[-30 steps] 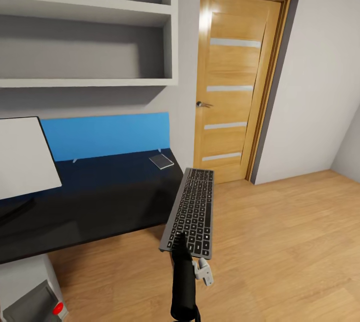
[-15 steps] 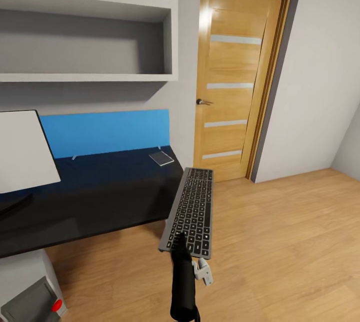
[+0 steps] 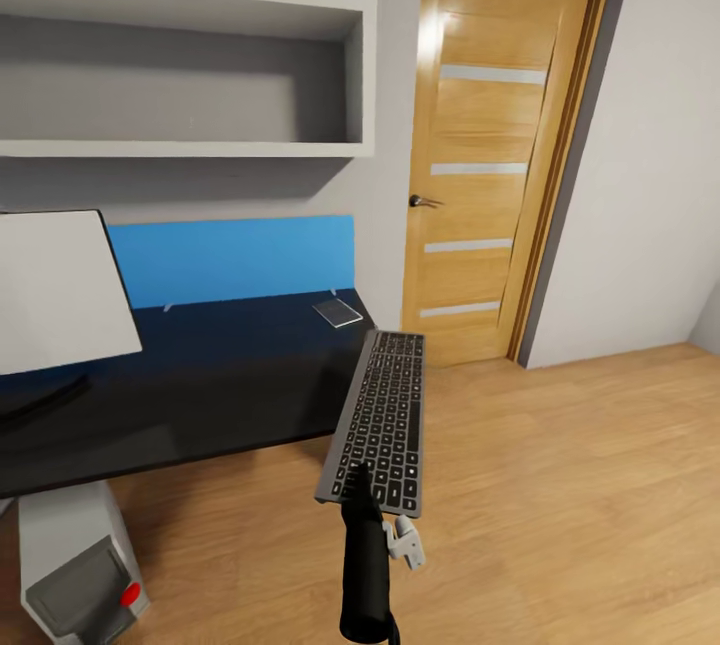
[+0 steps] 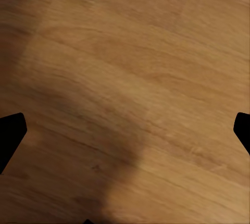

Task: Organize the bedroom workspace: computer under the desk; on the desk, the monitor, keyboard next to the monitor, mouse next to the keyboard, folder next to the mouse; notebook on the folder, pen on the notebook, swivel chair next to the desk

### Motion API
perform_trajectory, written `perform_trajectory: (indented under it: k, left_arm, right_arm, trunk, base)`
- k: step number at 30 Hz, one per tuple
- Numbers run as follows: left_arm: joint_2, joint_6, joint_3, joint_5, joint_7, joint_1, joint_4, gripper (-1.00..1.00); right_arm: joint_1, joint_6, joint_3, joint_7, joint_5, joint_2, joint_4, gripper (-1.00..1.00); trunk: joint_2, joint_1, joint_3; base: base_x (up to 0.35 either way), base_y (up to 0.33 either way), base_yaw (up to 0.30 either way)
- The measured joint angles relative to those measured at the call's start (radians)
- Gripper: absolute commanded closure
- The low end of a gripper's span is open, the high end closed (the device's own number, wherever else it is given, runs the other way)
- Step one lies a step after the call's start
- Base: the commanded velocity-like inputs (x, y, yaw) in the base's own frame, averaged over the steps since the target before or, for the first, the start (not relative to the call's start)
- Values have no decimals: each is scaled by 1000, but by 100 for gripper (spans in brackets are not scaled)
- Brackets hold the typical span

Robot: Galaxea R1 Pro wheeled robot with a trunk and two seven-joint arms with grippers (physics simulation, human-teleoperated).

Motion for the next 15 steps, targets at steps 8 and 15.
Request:
perform_trajectory:
  k: [8, 15]
  left_arm:
    - [0, -1, -3, 0, -7, 0, 0, -100]
    - [0, -1, -4, -1, -9, 0, 0, -100]
  right_arm:
    - [0, 0, -4, 0, 0, -1, 0, 100]
    - [0, 0, -6, 0, 0, -1, 1, 100]
  trunk:
    - [0, 0, 0]
    - [0, 0, 0]
  base:
    - [8, 0, 45]
    - [187, 0, 3]
